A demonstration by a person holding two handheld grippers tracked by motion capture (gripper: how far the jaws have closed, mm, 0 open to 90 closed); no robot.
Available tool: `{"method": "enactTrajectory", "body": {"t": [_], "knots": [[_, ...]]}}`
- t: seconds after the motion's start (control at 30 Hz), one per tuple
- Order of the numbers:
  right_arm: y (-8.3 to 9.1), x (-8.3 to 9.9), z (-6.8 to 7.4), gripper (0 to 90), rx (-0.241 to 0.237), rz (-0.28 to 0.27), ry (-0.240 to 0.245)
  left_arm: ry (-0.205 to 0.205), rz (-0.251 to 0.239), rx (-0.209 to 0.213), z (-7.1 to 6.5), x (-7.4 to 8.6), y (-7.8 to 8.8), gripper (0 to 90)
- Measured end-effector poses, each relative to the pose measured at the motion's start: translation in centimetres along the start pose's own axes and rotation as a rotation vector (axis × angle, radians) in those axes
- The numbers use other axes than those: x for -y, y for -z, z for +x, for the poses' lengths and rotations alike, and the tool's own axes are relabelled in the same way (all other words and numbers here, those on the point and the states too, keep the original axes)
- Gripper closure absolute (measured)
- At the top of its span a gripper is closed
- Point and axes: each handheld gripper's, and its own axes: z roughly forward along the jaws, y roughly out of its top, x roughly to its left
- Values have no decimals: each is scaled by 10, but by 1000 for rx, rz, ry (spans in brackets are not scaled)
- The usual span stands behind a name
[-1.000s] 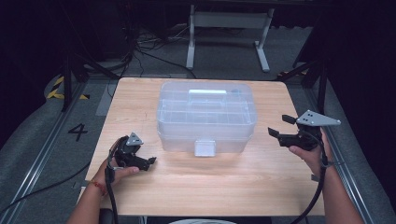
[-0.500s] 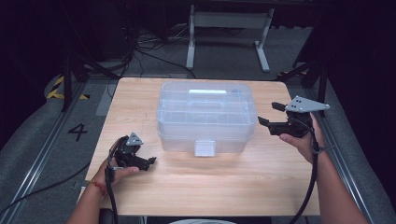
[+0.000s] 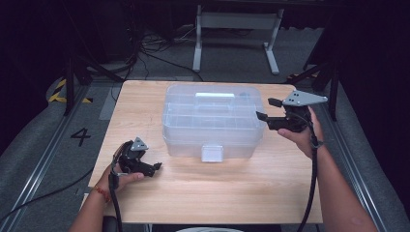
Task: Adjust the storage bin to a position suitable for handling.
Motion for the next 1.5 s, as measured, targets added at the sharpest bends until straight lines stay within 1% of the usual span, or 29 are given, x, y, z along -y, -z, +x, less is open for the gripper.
{"method": "enactTrajectory", "body": {"t": [0.1,0.17,0.3,0.33,0.47,0.53,0.57,0.6,0.7,0.73,0.77,0.9,0.93,1.0,1.03,1.2,1.27,1.37,1.5], "knots": [[-6,-4,3,364,-6,1,8,0,0,0,0,0,0,5],[-10,-7,5,370,-13,3,6,0,0,0,0,0,0,5],[-20,-12,10,414,-19,15,23,0,0,0,0,0,0,5],[-20,-12,10,414,-19,15,23,0,0,0,0,0,0,5],[-29,-18,15,459,-36,22,41,0,0,0,0,0,0,5],[-32,-21,18,469,-37,25,54,1,0,-2,0,0,0,5],[-34,-23,19,479,-40,24,57,-5,-2,-8,0,0,0,6],[-36,-25,22,499,-47,25,63,2,0,0,0,0,0,6],[-42,-32,25,513,-55,40,83,1,-1,-3,0,0,0,6],[-44,-33,26,514,-58,42,83,1,0,-2,0,0,0,6],[-46,-35,27,516,-57,45,87,-5,-2,-8,0,0,0,6],[-52,-39,28,536,-58,52,85,3,0,0,0,0,0,6],[-54,-40,27,537,-59,59,81,-2,-2,-6,0,0,0,6],[-60,-44,27,542,-55,66,84,0,-1,-4,0,0,0,6],[-60,-44,27,542,-55,66,84,-4,-2,-8,0,0,0,6],[-69,-51,28,560,-46,74,99,2,0,-2,0,0,0,6],[-72,-54,28,563,-57,72,84,2,-1,-3,0,0,0,6],[-76,-55,29,564,-53,83,94,-1,-2,-5,0,0,0,6],[-81,-56,31,601,-52,92,105,-2,-2,-5,0,0,0,6]]}}
